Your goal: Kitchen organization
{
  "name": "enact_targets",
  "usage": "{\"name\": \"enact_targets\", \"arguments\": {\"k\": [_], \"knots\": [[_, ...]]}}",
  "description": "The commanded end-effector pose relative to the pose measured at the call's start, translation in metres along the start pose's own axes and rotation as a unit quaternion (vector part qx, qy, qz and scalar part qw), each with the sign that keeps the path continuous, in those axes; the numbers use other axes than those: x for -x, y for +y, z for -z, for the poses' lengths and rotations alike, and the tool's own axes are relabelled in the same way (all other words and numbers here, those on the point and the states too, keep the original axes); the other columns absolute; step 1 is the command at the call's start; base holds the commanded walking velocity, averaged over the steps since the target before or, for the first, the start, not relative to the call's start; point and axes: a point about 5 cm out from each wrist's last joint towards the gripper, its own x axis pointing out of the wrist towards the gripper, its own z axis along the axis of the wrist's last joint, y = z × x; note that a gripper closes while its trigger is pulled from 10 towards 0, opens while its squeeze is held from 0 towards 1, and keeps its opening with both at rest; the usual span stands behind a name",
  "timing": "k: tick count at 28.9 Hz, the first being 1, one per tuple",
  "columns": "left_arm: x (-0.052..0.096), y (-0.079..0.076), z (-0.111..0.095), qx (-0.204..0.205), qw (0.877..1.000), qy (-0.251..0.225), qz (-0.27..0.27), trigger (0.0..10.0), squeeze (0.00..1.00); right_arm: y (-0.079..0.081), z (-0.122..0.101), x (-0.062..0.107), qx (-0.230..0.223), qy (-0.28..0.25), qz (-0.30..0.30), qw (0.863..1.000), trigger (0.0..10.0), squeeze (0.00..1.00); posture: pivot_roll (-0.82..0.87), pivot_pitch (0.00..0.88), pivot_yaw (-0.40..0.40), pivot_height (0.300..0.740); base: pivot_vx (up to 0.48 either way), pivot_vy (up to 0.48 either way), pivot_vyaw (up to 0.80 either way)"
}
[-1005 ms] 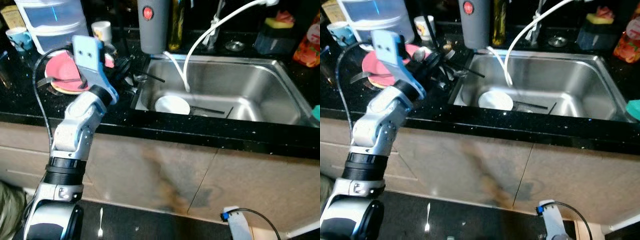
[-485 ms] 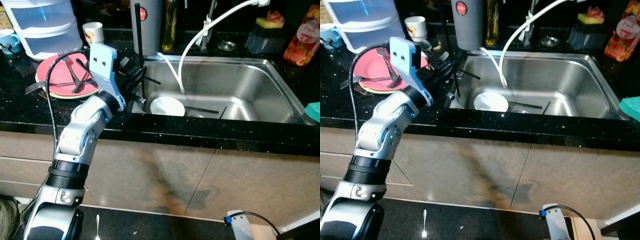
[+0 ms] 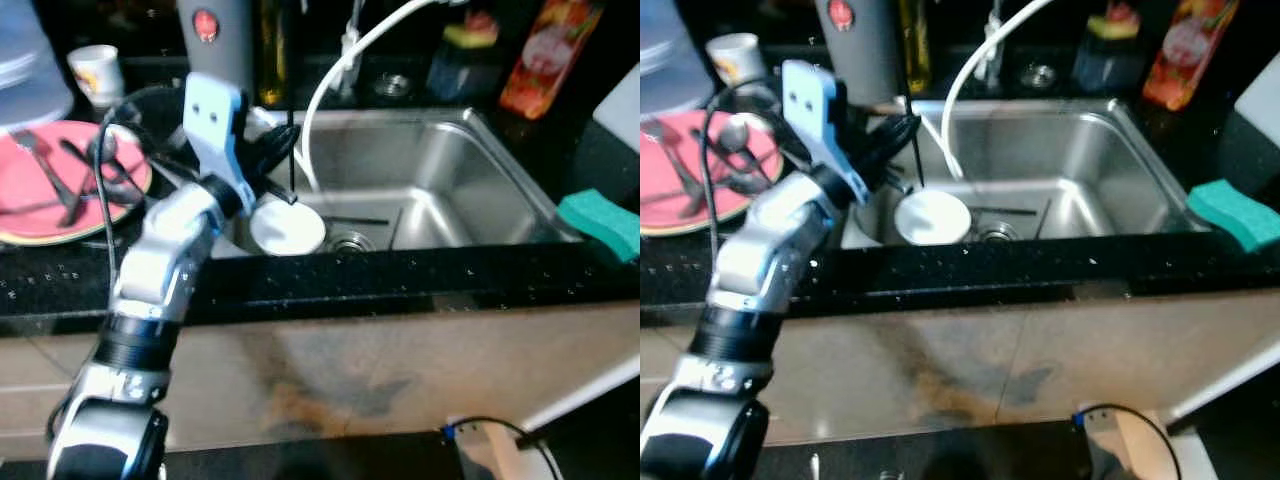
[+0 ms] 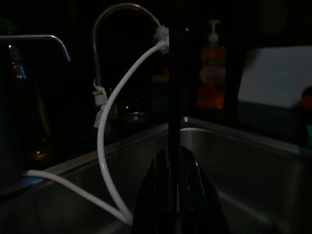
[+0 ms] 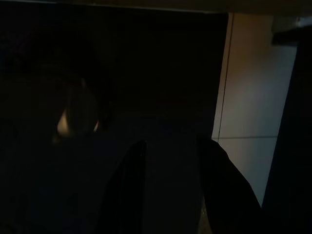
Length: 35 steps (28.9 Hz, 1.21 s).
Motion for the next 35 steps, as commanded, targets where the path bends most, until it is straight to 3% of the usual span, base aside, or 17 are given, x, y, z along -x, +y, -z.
{"name": "enact_targets", "arguments": {"k": [1, 7, 11, 15, 17, 18, 19, 20, 21, 23, 27, 29, 31, 33, 35], "knots": [[0.0, -0.003, 0.001, -0.001, 1.0, 0.003, 0.008, 10.0, 0.0, -0.001, 0.002, 0.0, 0.006, 0.007, 0.001, 1.0, 10.0, 0.0, -0.01, 0.007, 0.025, 0.74, 0.0, 0.0, 0.0], [0.001, -0.006, 0.008, -0.033, 0.998, 0.039, 0.044, 10.0, 0.0, -0.001, 0.003, 0.0, 0.008, 0.009, 0.002, 1.0, 10.0, 0.0, -0.01, 0.004, 0.025, 0.74, 0.0, 0.0, 0.0], [0.001, -0.001, 0.017, -0.13, 0.984, 0.093, 0.083, 10.0, 0.0, -0.001, 0.003, 0.0, 0.009, 0.009, 0.002, 1.0, 10.0, 0.0, -0.01, 0.013, 0.028, 0.74, 0.0, 0.0, 0.0], [-0.002, 0.022, 0.03, -0.256, 0.944, 0.177, 0.105, 10.0, 0.0, -0.001, 0.003, 0.0, 0.012, 0.01, 0.002, 1.0, 10.0, 0.0, -0.01, 0.028, 0.03, 0.74, 0.0, 0.0, 0.0], [-0.003, 0.04, 0.035, -0.334, 0.909, 0.226, 0.101, 10.0, 0.0, -0.002, 0.003, 0.0, 0.014, 0.01, 0.002, 1.0, 10.0, 0.0, -0.01, 0.041, 0.033, 0.74, 0.0, 0.0, 0.0], [-0.003, 0.045, 0.035, -0.356, 0.898, 0.238, 0.099, 10.0, 0.0, -0.002, 0.004, 0.0, 0.014, 0.01, 0.002, 1.0, 10.0, 0.0, -0.01, 0.044, 0.034, 0.74, 0.0, 0.0, 0.0], [-0.003, 0.054, 0.037, -0.398, 0.874, 0.26, 0.096, 10.0, 0.0, -0.002, 0.004, 0.001, 0.015, 0.01, 0.002, 1.0, 10.0, 0.0, -0.01, 0.051, 0.04, 0.74, 0.0, 0.0, 0.0], [-0.003, 0.058, 0.037, -0.423, 0.859, 0.272, 0.094, 10.0, 0.0, -0.002, 0.005, 0.001, 0.015, 0.011, 0.002, 1.0, 10.0, 0.0, -0.01, 0.054, 0.042, 0.74, 0.0, 0.0, 0.0], [-0.003, 0.058, 0.037, -0.423, 0.859, 0.272, 0.094, 10.0, 0.0, -0.002, 0.005, 0.001, 0.015, 0.011, 0.002, 1.0, 10.0, 0.0, -0.01, 0.054, 0.042, 0.74, 0.0, 0.0, 0.0], [-0.005, 0.066, 0.039, -0.445, 0.845, 0.284, 0.085, 10.0, 0.0, -0.002, 0.007, 0.001, 0.016, 0.012, 0.002, 1.0, 10.0, 0.0, -0.03, 0.073, 0.056, 0.74, 0.0, 0.0, 0.0], [-0.011, 0.061, 0.044, -0.437, 0.85, 0.276, 0.098, 10.0, 0.0, -0.002, 0.011, 0.001, 0.014, 0.013, 0.003, 1.0, 10.0, 0.0, -0.05, 0.097, 0.066, 0.74, 0.0, 0.0, 0.0], [-0.021, 0.045, 0.045, -0.4, 0.875, 0.239, 0.13, 10.0, 0.0, -0.002, 0.014, 0.002, 0.011, 0.014, 0.004, 1.0, 10.0, 0.0, -0.06, 0.106, 0.067, 0.74, 0.0, 0.0, 0.0], [-0.028, 0.037, 0.044, -0.395, 0.879, 0.219, 0.151, 10.0, 0.0, -0.002, 0.015, 0.002, 0.01, 0.015, 0.004, 1.0, 10.0, 0.0, -0.06, 0.115, 0.068, 0.74, 0.0, 0.0, 0.0], [-0.04, 0.02, 0.039, -0.371, 0.891, 0.181, 0.189, 10.0, 0.0, -0.002, 0.019, 0.002, 0.011, 0.018, 0.004, 1.0, 10.0, 0.0, -0.06, 0.127, 0.067, 0.74, 0.0, 0.0, 0.0], [-0.047, 0.008, 0.036, -0.357, 0.893, 0.159, 0.223, 10.0, 0.0, -0.001, 0.021, 0.002, 0.012, 0.021, 0.003, 1.0, 10.0, 0.0, -0.06, 0.135, 0.066, 0.74, 0.0, 0.0, 0.0]]}}
